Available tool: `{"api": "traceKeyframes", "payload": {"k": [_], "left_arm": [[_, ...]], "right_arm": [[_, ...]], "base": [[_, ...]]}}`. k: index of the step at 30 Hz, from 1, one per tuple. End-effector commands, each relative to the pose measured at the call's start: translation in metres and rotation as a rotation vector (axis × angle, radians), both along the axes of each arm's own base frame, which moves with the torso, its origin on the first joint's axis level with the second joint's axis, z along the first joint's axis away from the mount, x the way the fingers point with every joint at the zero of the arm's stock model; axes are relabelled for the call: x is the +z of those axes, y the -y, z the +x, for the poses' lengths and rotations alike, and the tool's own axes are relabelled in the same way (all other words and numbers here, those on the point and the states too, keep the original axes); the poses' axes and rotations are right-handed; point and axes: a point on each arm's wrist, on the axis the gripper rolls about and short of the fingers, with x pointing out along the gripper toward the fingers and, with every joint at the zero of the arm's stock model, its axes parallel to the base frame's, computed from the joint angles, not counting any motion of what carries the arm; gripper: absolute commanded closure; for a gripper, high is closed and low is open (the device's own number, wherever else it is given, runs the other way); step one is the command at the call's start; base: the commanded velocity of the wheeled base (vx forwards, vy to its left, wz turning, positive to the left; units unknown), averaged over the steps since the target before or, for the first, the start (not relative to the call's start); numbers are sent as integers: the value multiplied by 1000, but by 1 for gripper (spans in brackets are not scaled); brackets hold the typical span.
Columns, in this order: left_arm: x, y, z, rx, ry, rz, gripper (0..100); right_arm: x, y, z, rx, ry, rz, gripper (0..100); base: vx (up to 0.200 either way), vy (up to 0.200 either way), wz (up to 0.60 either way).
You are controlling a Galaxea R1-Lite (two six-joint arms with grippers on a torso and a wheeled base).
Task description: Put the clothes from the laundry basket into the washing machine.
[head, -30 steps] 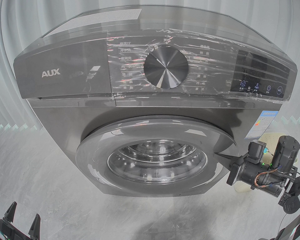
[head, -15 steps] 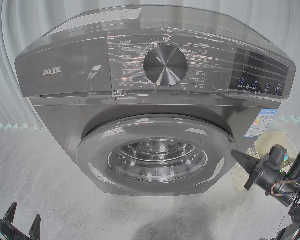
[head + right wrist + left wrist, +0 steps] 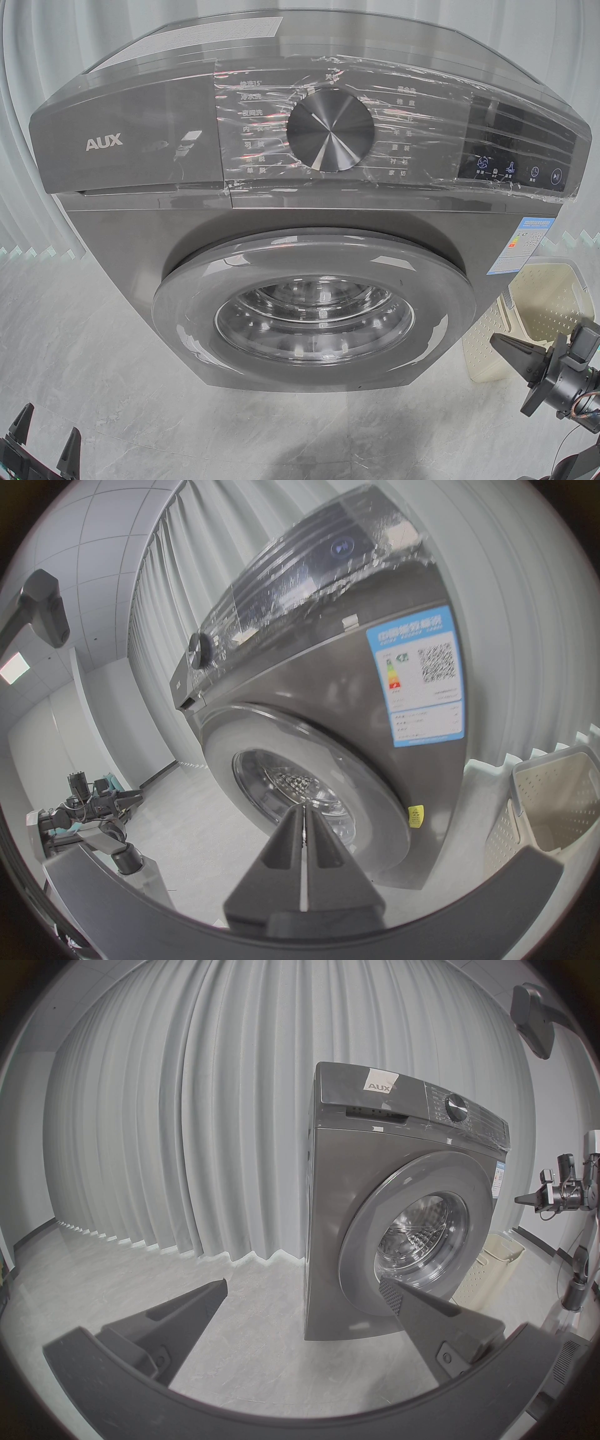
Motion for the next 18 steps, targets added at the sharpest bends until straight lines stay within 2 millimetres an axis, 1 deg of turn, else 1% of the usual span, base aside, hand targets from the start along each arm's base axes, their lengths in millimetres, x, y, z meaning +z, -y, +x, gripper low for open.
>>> {"api": "traceKeyframes", "payload": {"k": [1, 7, 8, 15, 17, 18], "left_arm": [[-5, 0, 0, 0, 1, -2, 0], [-5, 0, 0, 0, -1, 0, 0], [-5, 0, 0, 0, 1, 0, 0], [-5, 0, 0, 0, -1, -2, 0], [-5, 0, 0, 0, -1, -2, 0], [-5, 0, 0, 0, -1, -2, 0]], "right_arm": [[5, 13, -16, -12, 53, 36, 100], [5, 21, -23, -34, 67, 21, 100], [5, 21, -23, -34, 65, 20, 0], [7, 27, -29, -61, 97, 23, 0], [6, 32, -31, -97, 103, -4, 0], [3, 38, -35, -137, 105, -38, 0]], "base": [[0, 0, 0], [0, 0, 0], [0, 0, 0], [0, 0, 0], [0, 0, 0], [0, 0, 0]]}}
